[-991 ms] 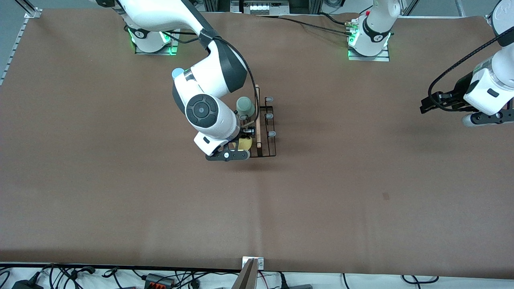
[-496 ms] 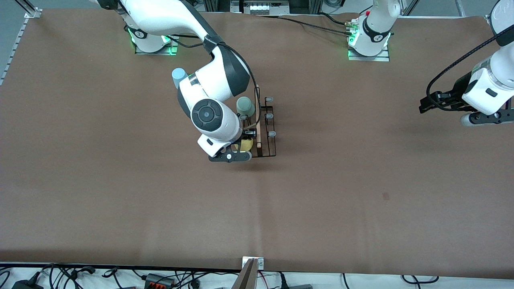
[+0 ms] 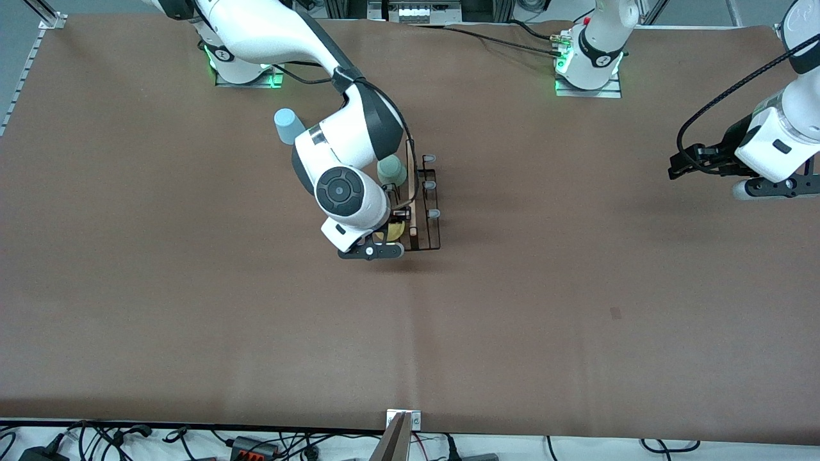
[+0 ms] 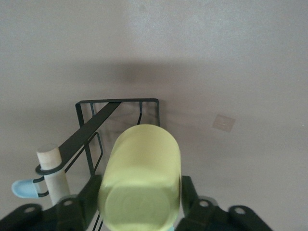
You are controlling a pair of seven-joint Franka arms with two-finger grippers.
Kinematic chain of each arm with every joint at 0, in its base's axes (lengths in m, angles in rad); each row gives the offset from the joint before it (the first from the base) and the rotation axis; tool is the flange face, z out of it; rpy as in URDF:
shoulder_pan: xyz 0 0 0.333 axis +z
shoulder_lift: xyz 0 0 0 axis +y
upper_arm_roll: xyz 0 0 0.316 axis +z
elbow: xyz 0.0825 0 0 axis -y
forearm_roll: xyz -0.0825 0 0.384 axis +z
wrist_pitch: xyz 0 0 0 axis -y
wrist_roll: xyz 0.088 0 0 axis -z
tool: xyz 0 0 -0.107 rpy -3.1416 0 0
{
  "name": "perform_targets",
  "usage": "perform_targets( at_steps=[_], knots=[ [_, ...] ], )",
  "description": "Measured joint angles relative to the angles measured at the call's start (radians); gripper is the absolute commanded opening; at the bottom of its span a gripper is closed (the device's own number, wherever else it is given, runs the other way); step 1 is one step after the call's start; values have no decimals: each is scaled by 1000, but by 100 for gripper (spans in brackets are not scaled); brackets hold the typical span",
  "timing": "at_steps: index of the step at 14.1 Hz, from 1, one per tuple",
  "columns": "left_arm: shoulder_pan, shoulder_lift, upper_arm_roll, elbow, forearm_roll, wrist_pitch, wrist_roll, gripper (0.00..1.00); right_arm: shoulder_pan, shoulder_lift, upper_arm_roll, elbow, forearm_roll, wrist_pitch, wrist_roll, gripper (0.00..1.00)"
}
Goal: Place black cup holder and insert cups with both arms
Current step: 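Lower the yellow cup onto a rack peg and open the right gripper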
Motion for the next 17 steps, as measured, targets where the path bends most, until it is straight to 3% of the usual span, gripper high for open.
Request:
perform_targets(
  at_steps=[6, 11, 17],
  knots=[
    [1, 2, 4, 0, 0, -1, 1, 100, -2, -29, -9, 8, 0, 2, 1, 100],
    [1, 6, 4, 0, 0, -1, 1, 100, -34, -114, -114, 11, -56, -60, -29, 100],
    [24, 12, 6, 0, 0, -2, 17, 100, -210, -205, -157, 10, -70, -162, -238, 100]
  ],
)
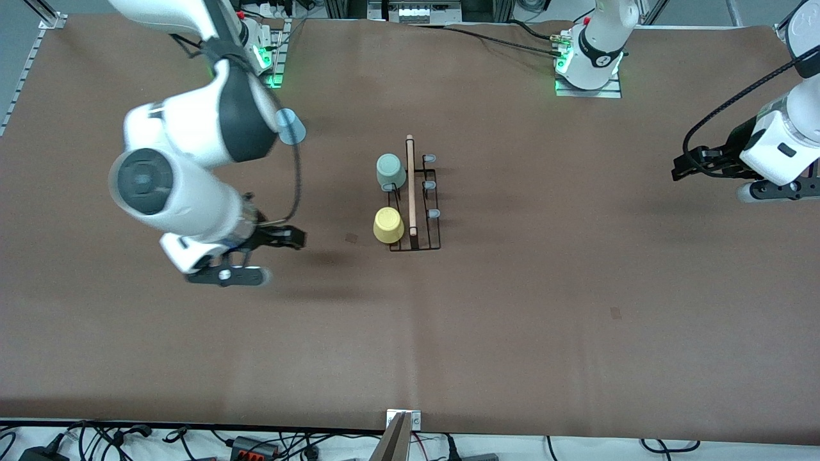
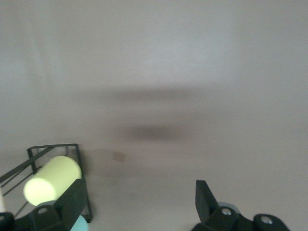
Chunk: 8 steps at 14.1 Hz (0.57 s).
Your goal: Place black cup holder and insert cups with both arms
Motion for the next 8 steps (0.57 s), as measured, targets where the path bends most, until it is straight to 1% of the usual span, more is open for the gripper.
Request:
perform_targets(
  at_steps=[2, 4, 5, 7, 8],
  knots=[
    [33, 13, 1, 0, -13, -1, 74, 100, -69, -16, -1, 0, 0, -34, -32, 100],
    [88, 46, 2, 1, -68, -1, 181, 100, -145, -36, 2, 0, -2, -42, -38, 100],
    [110, 63, 2, 6, -84, 4, 198, 100, -190, -49, 7, 0, -8, -47, -43, 100],
    [118, 82, 0, 45, -92, 8, 192, 100, -274, -80, 37, 0, -57, -54, -88, 100],
    [117, 86, -6, 67, -92, 6, 183, 100, -314, -97, 65, -2, -87, -56, -110, 100]
  ],
)
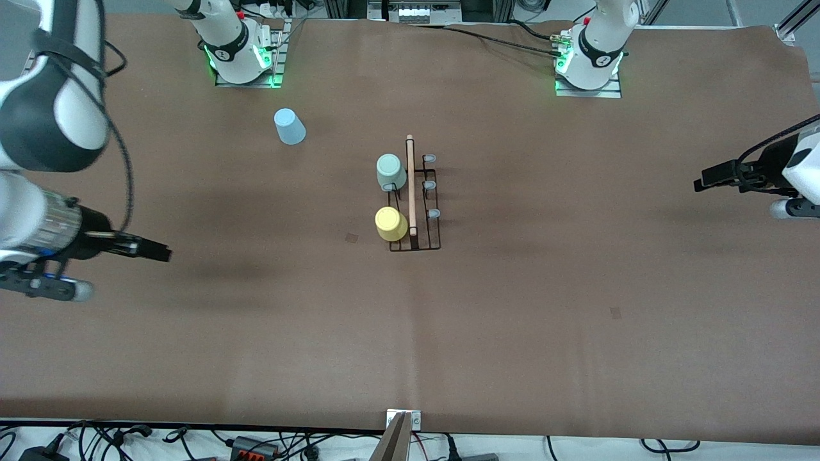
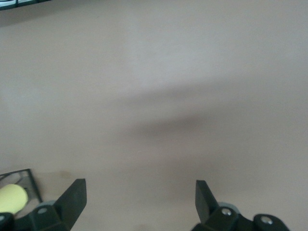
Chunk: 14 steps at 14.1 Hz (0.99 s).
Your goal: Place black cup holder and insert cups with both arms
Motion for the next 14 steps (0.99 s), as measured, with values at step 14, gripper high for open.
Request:
perform_targets(
  at_steps=[14],
  knots=[
    [-98, -14, -67, 132, 110, -152, -238, 100, -245, -327, 223, -389, -159, 113, -171, 100]
  ],
)
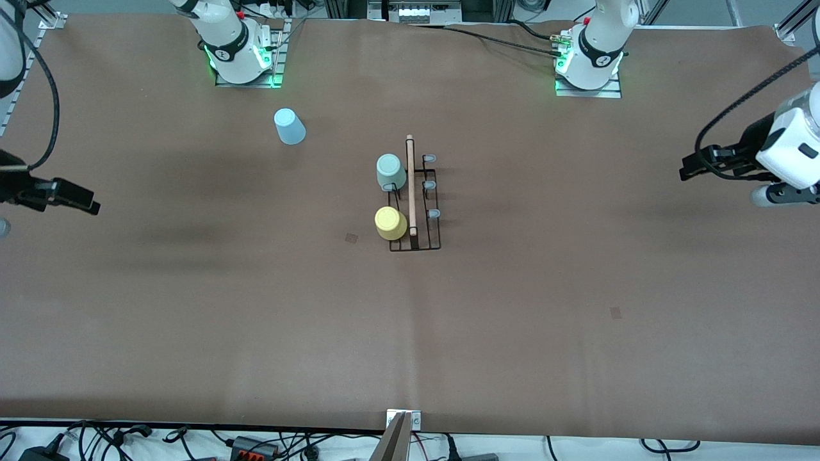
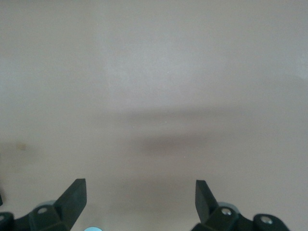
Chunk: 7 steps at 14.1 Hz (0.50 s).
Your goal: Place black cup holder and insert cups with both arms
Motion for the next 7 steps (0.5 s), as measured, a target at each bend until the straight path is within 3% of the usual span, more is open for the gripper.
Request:
perform_targets(
  at_steps=[4, 7],
  knots=[
    [-76, -9, 69, 0, 1, -1, 0, 100, 0, -138, 4, -172, -3, 37, -3, 100],
    [-81, -9, 74, 0, 1, 1, 0, 100, 0, -173, 6, -203, -6, 39, -5, 100]
  ],
)
